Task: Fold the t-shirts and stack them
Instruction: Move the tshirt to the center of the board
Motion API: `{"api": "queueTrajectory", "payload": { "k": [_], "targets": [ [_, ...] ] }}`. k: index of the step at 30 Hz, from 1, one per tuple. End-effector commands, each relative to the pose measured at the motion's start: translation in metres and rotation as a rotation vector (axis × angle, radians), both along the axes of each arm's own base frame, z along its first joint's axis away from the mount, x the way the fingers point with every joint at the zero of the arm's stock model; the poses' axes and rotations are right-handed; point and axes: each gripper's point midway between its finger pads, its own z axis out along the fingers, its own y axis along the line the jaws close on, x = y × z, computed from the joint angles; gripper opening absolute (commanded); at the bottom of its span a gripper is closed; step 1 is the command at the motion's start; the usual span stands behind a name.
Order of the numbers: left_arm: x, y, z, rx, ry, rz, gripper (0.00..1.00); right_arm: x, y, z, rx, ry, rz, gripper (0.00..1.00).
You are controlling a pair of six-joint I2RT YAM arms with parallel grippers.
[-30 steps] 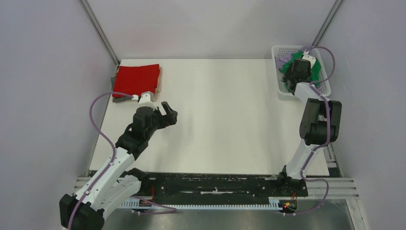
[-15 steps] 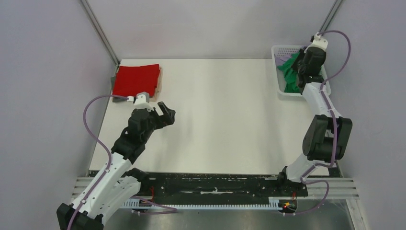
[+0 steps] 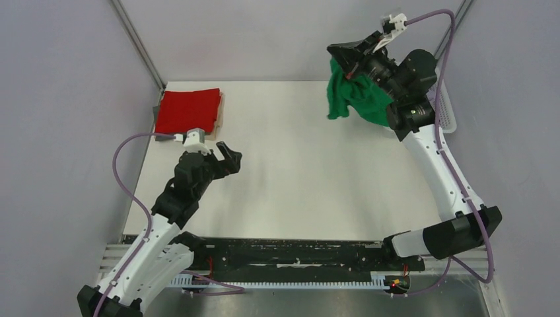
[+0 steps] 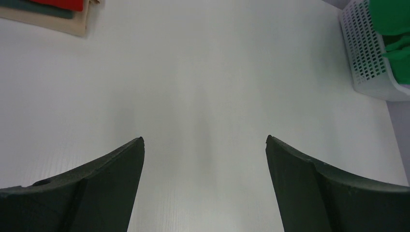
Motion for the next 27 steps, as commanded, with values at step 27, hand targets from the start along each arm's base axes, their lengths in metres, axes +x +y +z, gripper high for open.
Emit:
{"api": "queueTrajectory", "payload": {
  "k": [27],
  "targets": [
    [-0.016, 0.024, 0.018, -0.094, -0.017, 0.148, 1.0, -0.13, 0.116, 0.08, 0.153, -0.113, 0.855, 0.0]
  ]
}}
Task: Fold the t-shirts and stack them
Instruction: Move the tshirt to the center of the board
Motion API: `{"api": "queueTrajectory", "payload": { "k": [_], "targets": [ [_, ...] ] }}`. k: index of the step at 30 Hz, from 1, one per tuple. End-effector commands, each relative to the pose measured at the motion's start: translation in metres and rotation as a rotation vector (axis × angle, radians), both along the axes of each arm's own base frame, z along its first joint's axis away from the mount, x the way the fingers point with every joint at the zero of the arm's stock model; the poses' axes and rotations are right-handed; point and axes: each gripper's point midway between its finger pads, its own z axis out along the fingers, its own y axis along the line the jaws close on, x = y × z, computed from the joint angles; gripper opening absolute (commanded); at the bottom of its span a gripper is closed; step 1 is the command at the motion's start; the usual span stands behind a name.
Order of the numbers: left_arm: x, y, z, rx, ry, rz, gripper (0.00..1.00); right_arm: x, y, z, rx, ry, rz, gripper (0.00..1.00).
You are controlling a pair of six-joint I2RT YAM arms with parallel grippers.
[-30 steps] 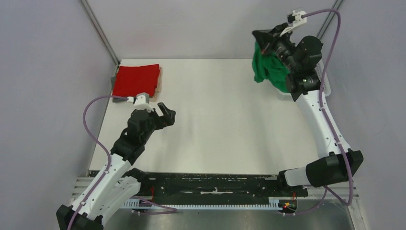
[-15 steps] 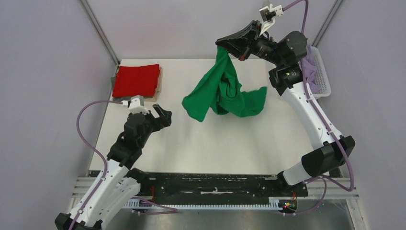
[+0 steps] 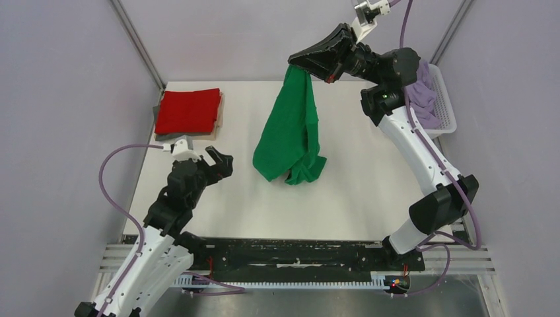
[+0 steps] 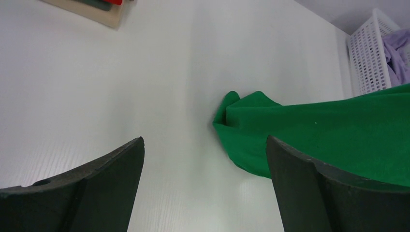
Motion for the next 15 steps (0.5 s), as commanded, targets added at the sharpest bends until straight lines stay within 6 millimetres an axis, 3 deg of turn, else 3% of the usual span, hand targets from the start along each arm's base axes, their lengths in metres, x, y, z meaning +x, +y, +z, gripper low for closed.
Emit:
{"api": "queueTrajectory", "payload": {
  "k": [1, 3, 6, 8, 11, 13, 15],
  "targets": [
    [0.004, -0.001, 0.011, -0.051, -0.016, 0.029, 1.0, -0.012, -0.008, 0.015, 0.002, -0.055, -0.032, 0.0],
    [0.006, -0.005, 0.003, -0.054, 0.016, 0.024, 1.0, 0.006, -0.01, -0.008, -0.065, -0.013, -0.137, 0.0],
    [0.009, -0.01, -0.009, -0.042, 0.069, 0.008, 1.0, 0.058, -0.035, -0.081, -0.262, 0.135, -0.47, 0.0],
    [0.011, -0.011, -0.016, -0.032, 0.101, 0.007, 1.0, 0.09, -0.076, -0.149, -0.409, 0.241, -0.76, 0.0],
    [0.015, -0.017, -0.027, -0.026, 0.144, -0.008, 1.0, 0.108, -0.149, -0.246, -0.585, 0.395, -1.108, 0.0],
    [0.018, -0.022, -0.035, -0.026, 0.176, -0.021, 1.0, 0.117, -0.201, -0.288, -0.64, 0.523, -1.326, 0.0],
    [0.021, -0.027, -0.046, -0.022, 0.215, -0.031, 1.0, 0.114, -0.234, -0.327, -0.71, 0.624, -1.464, 0.0]
  ]
}}
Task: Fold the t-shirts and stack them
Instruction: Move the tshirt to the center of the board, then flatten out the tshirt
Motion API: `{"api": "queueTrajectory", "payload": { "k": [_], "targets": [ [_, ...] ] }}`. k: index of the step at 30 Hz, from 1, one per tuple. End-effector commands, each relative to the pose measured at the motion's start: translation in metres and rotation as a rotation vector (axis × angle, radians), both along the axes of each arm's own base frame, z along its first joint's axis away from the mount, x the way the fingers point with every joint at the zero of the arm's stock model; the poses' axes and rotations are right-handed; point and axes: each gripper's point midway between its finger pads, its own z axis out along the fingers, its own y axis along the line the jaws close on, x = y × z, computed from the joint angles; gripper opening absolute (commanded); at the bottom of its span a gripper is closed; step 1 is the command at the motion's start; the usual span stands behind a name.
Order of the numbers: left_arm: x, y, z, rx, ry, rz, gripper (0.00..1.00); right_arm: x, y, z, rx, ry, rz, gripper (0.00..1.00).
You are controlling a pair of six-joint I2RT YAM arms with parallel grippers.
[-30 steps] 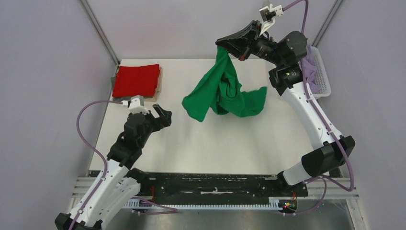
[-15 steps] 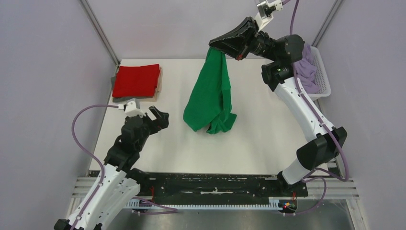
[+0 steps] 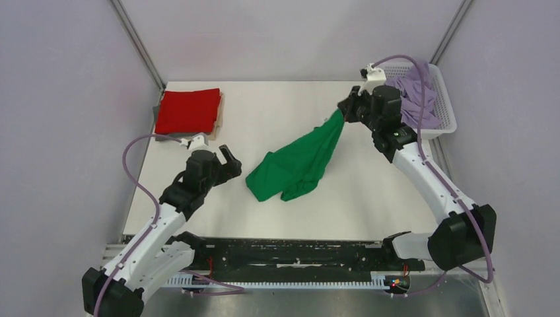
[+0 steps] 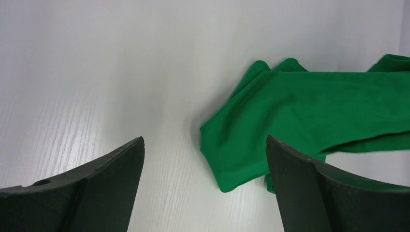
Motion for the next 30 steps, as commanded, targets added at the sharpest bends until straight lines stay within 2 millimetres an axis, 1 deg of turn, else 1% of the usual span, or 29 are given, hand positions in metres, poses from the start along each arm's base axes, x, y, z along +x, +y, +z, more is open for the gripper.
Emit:
{"api": "queueTrajectory", "payload": {
  "k": [1, 2, 3, 4, 5, 6, 7, 8, 9, 10, 11, 12, 13, 15, 18, 19, 20, 22, 23, 24, 26, 29, 30],
  "targets": [
    [0.012, -0.016, 0.001, -0.051, 0.03, -0.018, 1.0, 0.009, -0.118, -0.117, -0.292, 0.252, -0.51, 0.03],
    [0.013, -0.018, -0.005, -0.047, 0.055, -0.026, 1.0, 0.007, -0.121, -0.134, -0.308, 0.282, -0.513, 0.1],
    [0.013, -0.021, -0.01, -0.043, 0.076, -0.036, 1.0, 0.004, -0.122, -0.154, -0.332, 0.32, -0.511, 0.26],
    [0.013, -0.024, -0.017, -0.042, 0.1, -0.048, 1.0, 0.003, -0.123, -0.167, -0.367, 0.35, -0.5, 0.42],
    [0.013, -0.027, -0.024, -0.044, 0.123, -0.062, 1.0, 0.002, -0.127, -0.177, -0.413, 0.384, -0.501, 0.58],
    [0.011, -0.032, -0.032, -0.056, 0.148, -0.081, 1.0, 0.0, -0.135, -0.184, -0.457, 0.421, -0.532, 0.67],
    [0.008, -0.038, -0.04, -0.072, 0.181, -0.104, 1.0, 0.0, -0.145, -0.186, -0.499, 0.44, -0.577, 0.74],
    [0.005, -0.044, -0.047, -0.089, 0.204, -0.133, 1.0, -0.005, -0.154, -0.189, -0.541, 0.466, -0.619, 0.87],
    [0.001, -0.05, -0.056, -0.107, 0.233, -0.158, 1.0, -0.008, -0.162, -0.189, -0.574, 0.478, -0.667, 0.93],
    [-0.005, -0.055, -0.063, -0.129, 0.262, -0.184, 1.0, -0.013, -0.166, -0.191, -0.598, 0.491, -0.687, 0.96],
    [-0.01, -0.057, -0.07, -0.136, 0.282, -0.194, 1.0, -0.018, -0.165, -0.193, -0.611, 0.494, -0.693, 0.98],
    [-0.014, -0.059, -0.075, -0.146, 0.298, -0.203, 0.98, -0.024, -0.161, -0.195, -0.613, 0.491, -0.69, 0.98],
    [-0.018, -0.06, -0.081, -0.154, 0.31, -0.211, 0.97, -0.03, -0.152, -0.198, -0.608, 0.481, -0.667, 0.98],
    [-0.026, -0.067, -0.088, -0.187, 0.316, -0.245, 0.93, -0.044, -0.126, -0.204, -0.561, 0.454, -0.586, 0.98],
    [-0.032, -0.078, -0.091, -0.235, 0.311, -0.288, 0.89, -0.066, -0.081, -0.219, -0.447, 0.42, -0.403, 0.98],
    [-0.033, -0.081, -0.093, -0.247, 0.308, -0.3, 0.86, -0.077, -0.064, -0.226, -0.393, 0.419, -0.323, 0.96],
    [-0.032, -0.085, -0.093, -0.259, 0.301, -0.308, 0.85, -0.085, -0.044, -0.228, -0.332, 0.409, -0.243, 0.94],
    [-0.03, -0.091, -0.095, -0.277, 0.296, -0.32, 0.79, -0.102, -0.015, -0.229, -0.233, 0.384, -0.13, 0.91],
    [-0.027, -0.093, -0.097, -0.282, 0.296, -0.32, 0.77, -0.106, 0.001, -0.223, -0.194, 0.352, -0.077, 0.91],
    [-0.023, -0.097, -0.097, -0.291, 0.287, -0.321, 0.73, -0.112, 0.011, -0.222, -0.174, 0.338, -0.04, 0.9],
    [-0.016, -0.103, -0.099, -0.301, 0.281, -0.327, 0.67, -0.12, 0.028, -0.22, -0.145, 0.319, 0.013, 0.88],
    [-0.003, -0.107, -0.104, -0.295, 0.269, -0.315, 0.6, -0.124, 0.042, -0.224, -0.134, 0.318, 0.046, 0.81],
    [0.001, -0.108, -0.106, -0.286, 0.269, -0.317, 0.54, -0.124, 0.045, -0.228, -0.15, 0.326, 0.05, 0.78]
  ]
}}
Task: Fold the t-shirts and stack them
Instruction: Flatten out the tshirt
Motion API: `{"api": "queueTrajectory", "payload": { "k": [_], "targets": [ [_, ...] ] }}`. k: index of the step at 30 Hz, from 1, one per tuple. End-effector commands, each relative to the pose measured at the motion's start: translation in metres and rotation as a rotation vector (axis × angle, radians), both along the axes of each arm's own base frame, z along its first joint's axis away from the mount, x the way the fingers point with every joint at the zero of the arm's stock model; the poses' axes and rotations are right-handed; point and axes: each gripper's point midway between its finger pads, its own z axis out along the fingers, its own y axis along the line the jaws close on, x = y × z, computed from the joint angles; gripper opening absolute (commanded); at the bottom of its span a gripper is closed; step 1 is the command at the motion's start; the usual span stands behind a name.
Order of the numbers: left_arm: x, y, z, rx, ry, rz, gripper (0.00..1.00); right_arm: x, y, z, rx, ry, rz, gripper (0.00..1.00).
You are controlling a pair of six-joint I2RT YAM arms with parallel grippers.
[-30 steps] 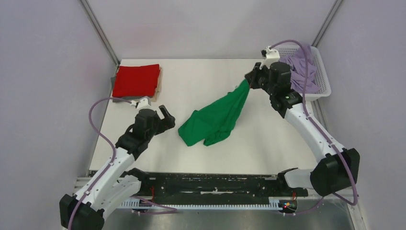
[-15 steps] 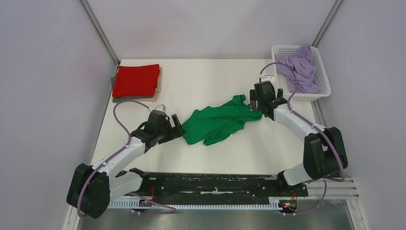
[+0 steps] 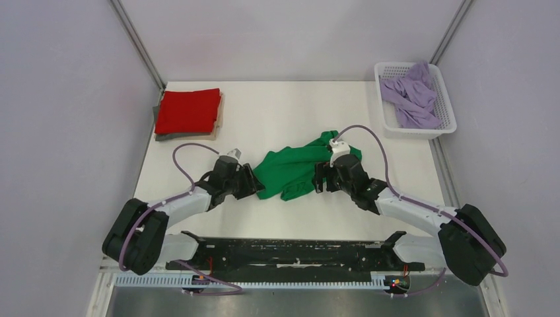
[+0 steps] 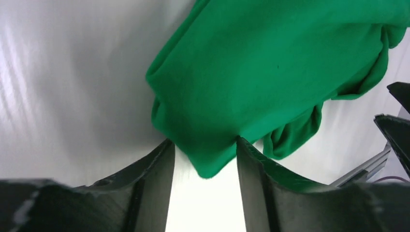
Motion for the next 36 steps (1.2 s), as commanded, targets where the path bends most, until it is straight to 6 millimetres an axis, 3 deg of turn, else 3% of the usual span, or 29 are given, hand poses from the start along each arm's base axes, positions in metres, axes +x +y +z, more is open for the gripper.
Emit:
{"api": "queueTrajectory", "payload": {
  "k": [1, 6, 9, 16, 18, 19, 20, 23, 27, 30, 33, 36],
  "targets": [
    [0.032, -0.019, 0.014, -0.056, -0.079, 0.005, 0.48, 0.01, 0.038, 0.022, 0.122, -0.07, 0.057, 0.75],
    [0.04, -0.022, 0.01, -0.034, -0.066, 0.001, 0.03, 0.013, 0.033, 0.003, 0.03, -0.052, 0.031, 0.69],
    [0.042, -0.018, 0.015, -0.018, -0.085, 0.007, 0.02, 0.012, 0.034, -0.01, 0.008, -0.032, 0.034, 0.68],
    [0.039, -0.019, 0.04, -0.055, -0.144, 0.0, 0.02, 0.037, 0.016, -0.015, -0.091, -0.099, -0.092, 0.56],
    [0.039, -0.016, 0.046, -0.05, -0.162, 0.011, 0.02, 0.039, 0.01, -0.016, -0.11, -0.107, -0.118, 0.41],
    [0.04, -0.012, 0.048, -0.036, -0.172, 0.023, 0.02, 0.039, 0.007, -0.017, -0.121, -0.111, -0.132, 0.17],
    [0.042, -0.008, 0.05, -0.02, -0.183, 0.041, 0.02, 0.039, 0.004, -0.016, -0.122, -0.115, -0.143, 0.03],
    [0.049, 0.003, 0.062, 0.022, -0.224, 0.089, 0.02, 0.037, -0.012, -0.008, -0.157, -0.141, -0.185, 0.0],
    [0.061, 0.016, 0.096, 0.047, -0.319, 0.158, 0.02, 0.033, -0.042, 0.015, -0.221, -0.205, -0.269, 0.0],
    [0.068, 0.025, 0.138, 0.046, -0.417, 0.206, 0.02, 0.031, -0.063, 0.04, -0.246, -0.268, -0.339, 0.0],
    [0.069, 0.032, 0.196, 0.01, -0.552, 0.235, 0.02, 0.029, -0.075, 0.081, -0.217, -0.358, -0.38, 0.0],
    [0.061, 0.043, 0.262, -0.019, -0.715, 0.247, 0.02, 0.027, -0.079, 0.143, -0.126, -0.484, -0.381, 0.0]
  ]
}}
